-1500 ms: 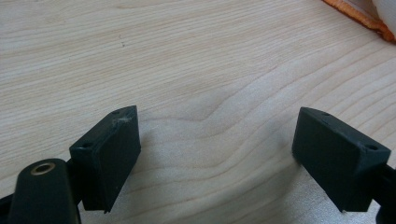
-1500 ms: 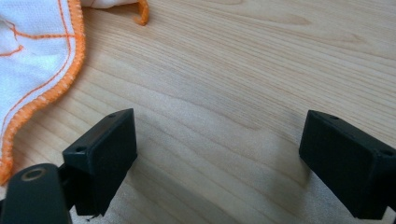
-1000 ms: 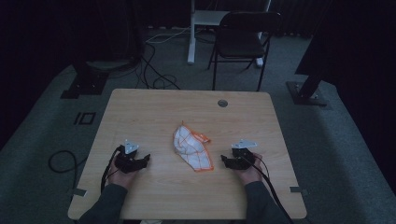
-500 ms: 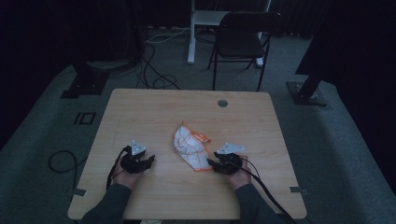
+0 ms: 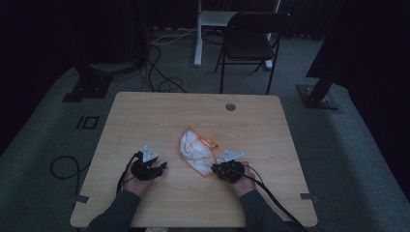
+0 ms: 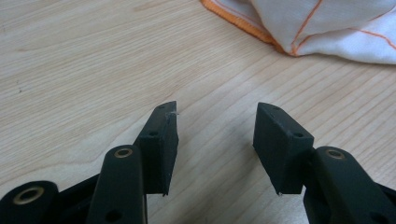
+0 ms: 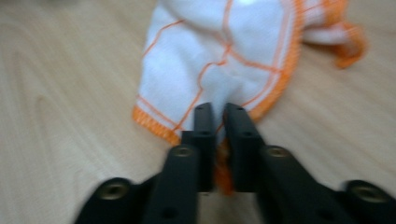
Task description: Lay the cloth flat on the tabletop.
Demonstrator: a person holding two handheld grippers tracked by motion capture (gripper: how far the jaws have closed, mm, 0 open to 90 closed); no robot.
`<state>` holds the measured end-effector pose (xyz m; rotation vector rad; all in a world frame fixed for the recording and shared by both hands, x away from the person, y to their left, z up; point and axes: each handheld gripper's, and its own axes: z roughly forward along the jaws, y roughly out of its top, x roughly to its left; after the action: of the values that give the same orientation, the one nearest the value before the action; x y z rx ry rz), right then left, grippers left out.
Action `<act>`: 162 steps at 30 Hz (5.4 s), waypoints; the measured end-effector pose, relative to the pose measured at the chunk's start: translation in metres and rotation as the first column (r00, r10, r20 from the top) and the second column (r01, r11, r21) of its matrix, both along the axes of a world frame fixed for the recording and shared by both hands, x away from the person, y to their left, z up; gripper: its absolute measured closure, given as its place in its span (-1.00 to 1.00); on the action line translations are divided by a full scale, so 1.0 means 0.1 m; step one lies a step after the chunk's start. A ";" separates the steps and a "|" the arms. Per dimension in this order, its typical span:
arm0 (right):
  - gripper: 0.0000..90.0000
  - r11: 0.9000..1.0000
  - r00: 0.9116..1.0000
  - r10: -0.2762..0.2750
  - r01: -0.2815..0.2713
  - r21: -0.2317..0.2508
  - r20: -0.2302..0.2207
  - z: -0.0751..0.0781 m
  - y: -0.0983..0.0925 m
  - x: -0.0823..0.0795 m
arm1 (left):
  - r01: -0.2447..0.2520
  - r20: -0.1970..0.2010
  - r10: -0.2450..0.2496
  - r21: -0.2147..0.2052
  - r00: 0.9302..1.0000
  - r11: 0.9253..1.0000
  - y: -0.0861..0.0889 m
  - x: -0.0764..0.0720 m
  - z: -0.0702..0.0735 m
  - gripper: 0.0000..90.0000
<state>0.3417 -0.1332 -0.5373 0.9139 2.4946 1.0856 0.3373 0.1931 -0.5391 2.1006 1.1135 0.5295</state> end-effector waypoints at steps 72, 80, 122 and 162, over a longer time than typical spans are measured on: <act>0.94 0.949 0.948 -0.298 0.282 0.139 0.111 0.24 -0.55 0.09 | 0.040 -0.011 -0.040 -0.001 0.999 0.999 -0.77 0.56 -0.02 0.83; 0.94 0.945 0.945 -0.310 0.294 0.143 0.104 0.24 -0.58 0.10 | -0.049 -0.026 0.050 0.009 0.998 0.999 -0.59 0.59 0.00 0.84; 0.77 0.969 0.966 -0.241 0.236 0.068 0.092 0.22 -0.51 0.11 | 0.036 -0.020 -0.036 0.021 0.999 0.999 -0.20 0.18 0.01 0.82; 0.56 0.976 0.976 -0.217 0.217 -0.007 0.034 0.06 -0.29 0.45 | 0.041 -0.036 -0.041 0.010 0.999 0.999 -0.22 0.16 0.02 0.67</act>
<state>0.3867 -0.1621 -0.5317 1.1248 2.3060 1.0070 0.3531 0.1709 -0.5373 2.1450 1.0871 0.4810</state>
